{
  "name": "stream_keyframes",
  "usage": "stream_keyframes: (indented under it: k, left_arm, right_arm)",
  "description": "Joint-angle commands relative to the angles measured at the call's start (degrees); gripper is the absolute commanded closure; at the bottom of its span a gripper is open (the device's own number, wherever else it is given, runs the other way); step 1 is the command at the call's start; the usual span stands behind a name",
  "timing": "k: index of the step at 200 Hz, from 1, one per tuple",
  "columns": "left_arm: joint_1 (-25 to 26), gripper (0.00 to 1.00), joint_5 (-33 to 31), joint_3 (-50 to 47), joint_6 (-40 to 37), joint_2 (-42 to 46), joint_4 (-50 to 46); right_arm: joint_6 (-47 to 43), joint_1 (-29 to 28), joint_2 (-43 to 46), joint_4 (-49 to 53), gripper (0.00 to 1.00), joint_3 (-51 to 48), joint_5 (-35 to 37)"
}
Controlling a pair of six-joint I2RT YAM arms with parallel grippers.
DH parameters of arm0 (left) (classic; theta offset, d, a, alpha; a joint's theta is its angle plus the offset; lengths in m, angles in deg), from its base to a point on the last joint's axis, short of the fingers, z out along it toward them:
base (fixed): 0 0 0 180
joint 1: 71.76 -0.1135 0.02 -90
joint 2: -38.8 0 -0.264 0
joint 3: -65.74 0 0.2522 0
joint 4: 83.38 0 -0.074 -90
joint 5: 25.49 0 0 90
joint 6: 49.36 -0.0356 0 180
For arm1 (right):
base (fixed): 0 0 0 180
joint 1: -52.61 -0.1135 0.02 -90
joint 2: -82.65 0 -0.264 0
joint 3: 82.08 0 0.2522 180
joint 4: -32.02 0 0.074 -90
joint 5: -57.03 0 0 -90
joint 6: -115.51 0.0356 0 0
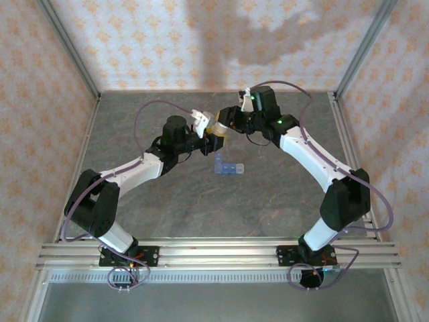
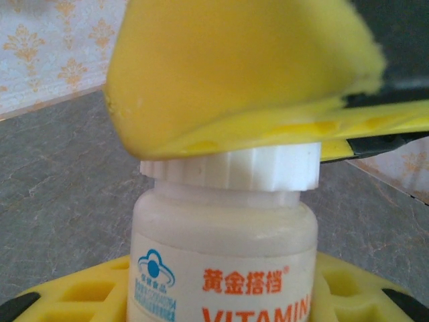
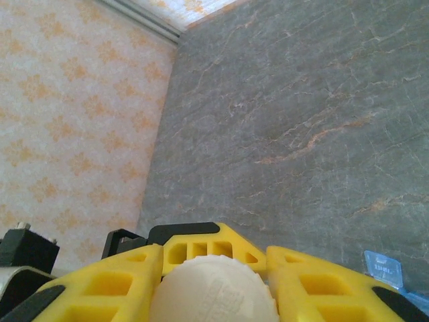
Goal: Sort the pills into containers
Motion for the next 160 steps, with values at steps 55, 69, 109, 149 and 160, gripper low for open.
stream_keyframes:
  k: [55, 69, 109, 149, 160]
  left_arm:
    - [-0.71, 1.0, 6.59, 1.36, 10.68, 0.54, 11.16]
    - [-0.7, 1.0, 6.25, 1.37, 10.37, 0.59, 10.97]
    - [-0.69, 1.0, 2.81, 1.69, 5.04, 2.02, 5.54]
    - [-0.42, 1.0, -1.32, 1.54, -0.51, 3.48, 0.99]
    - [-0.34, 1.0, -1.86, 1.56, -1.3, 3.7, 0.51]
  right_arm:
    - [-16.92, 5.79, 2.03, -5.07, 0.51, -1.64, -24.57]
    - [-14.99, 6.1, 3.16, -5.51, 0.34, -1.75, -22.94]
    - [-1.99, 7.48, 11.53, -10.32, 0.17, -7.92, -8.67]
    - [10.8, 7.31, 14.45, -4.51, 0.16, -9.51, 7.72]
    - [12.04, 7.01, 14.3, -4.92, 0.17, -9.76, 8.31]
